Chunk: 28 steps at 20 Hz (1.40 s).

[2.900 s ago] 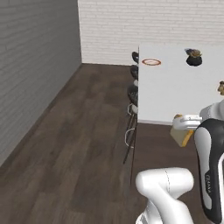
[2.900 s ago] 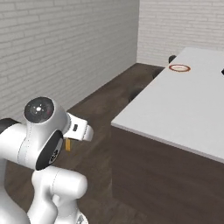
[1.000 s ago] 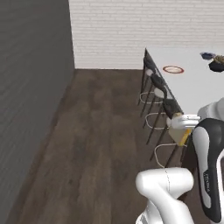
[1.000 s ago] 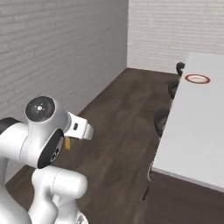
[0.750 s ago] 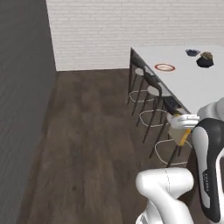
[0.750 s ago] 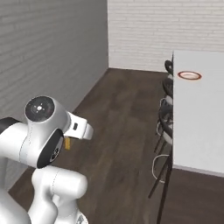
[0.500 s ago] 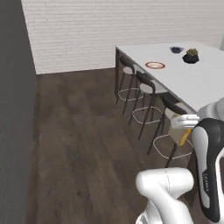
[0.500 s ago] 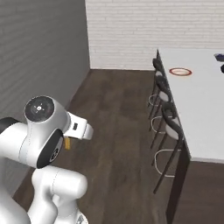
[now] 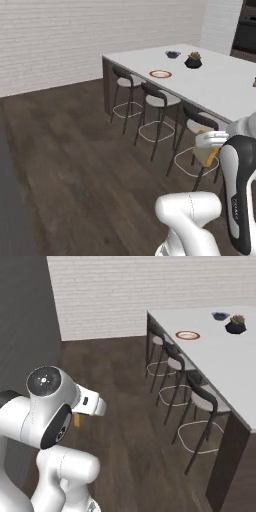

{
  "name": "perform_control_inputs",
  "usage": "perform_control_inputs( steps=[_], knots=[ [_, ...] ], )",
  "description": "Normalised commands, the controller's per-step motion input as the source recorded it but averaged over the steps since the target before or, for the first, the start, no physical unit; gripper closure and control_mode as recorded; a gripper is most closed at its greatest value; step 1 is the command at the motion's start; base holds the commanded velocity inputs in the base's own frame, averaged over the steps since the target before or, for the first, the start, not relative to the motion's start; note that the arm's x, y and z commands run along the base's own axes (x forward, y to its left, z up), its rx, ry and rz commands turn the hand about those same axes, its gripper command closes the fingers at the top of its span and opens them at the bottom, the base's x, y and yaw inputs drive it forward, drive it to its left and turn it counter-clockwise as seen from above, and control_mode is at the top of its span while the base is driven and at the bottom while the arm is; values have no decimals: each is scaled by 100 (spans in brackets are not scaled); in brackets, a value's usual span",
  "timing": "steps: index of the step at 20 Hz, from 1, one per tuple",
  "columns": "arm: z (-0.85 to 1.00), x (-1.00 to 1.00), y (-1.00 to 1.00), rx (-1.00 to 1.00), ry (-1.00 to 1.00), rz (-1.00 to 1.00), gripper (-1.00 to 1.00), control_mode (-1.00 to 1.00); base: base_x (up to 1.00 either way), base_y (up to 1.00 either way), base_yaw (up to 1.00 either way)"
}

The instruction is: Start the toaster. Once the lever pops up, take the bread to the plate on the dining counter.

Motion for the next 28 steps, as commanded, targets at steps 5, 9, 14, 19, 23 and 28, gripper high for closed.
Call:
perform_control_inputs(
  steps=[5, 9, 14, 19, 23, 28],
  knots=[
    [0, 0, 0, 0, 0, 0, 100, 100, 95, 100, -49],
    [0, 0, 0, 0, 0, 0, 100, 100, 100, 100, -48],
    [0, 0, 0, 0, 0, 0, 100, 100, 100, 96, -51],
    [0, 0, 0, 0, 0, 0, 100, 100, 96, 98, -51],
    [0, 0, 0, 0, 0, 0, 100, 100, 88, 100, -48],
    [0, 0, 0, 0, 0, 0, 100, 100, 75, 100, -45]
  ],
)
